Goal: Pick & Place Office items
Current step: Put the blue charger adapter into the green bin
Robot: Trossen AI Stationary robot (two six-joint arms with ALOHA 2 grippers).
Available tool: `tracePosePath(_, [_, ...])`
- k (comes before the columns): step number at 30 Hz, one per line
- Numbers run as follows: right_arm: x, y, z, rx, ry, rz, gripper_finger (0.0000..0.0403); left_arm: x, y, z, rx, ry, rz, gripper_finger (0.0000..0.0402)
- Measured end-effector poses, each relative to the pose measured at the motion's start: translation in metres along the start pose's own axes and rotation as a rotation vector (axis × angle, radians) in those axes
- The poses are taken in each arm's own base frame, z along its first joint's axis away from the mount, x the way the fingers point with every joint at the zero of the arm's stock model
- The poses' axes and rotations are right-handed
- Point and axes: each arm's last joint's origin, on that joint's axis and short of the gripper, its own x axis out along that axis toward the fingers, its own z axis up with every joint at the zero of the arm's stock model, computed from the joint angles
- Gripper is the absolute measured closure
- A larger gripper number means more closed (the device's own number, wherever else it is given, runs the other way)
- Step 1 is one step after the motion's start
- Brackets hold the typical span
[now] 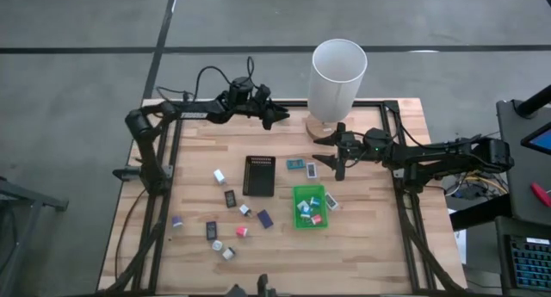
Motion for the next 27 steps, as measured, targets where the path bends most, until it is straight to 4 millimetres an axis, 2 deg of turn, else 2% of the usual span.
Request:
tracePosePath(4, [0.0, 0.0, 0.0, 0.0, 0.0, 0.0, 0.0142, 0.012, 0.009, 0.006, -0.038, 0.011, -0.035, 0.0211])
tracePosePath(9, [0.0, 0.0, 0.0, 0.0, 0.0, 0.0, 0.0136, 0.024, 0.03, 0.002, -0.098, 0.045, -0.036, 0.0211])
tracePosePath(16, [0.0, 0.0, 0.0, 0.0, 0.0, 0.0, 0.014, 0.015, 0.059, -0.001, -0.23, 0.047, 0.008, 0.0211])
tracePosePath(22, [0.0, 0.0, 0.0, 0.0, 0.0, 0.0, 0.0148, 0.009, 0.072, -0.003, -0.319, 0.052, 0.017, 0.0211])
tracePosePath(27, [0.0, 0.0, 0.0, 0.0, 0.0, 0.0, 0.0148, 0.011, 0.08, -0.006, -0.316, 0.073, 0.037, 0.0211])
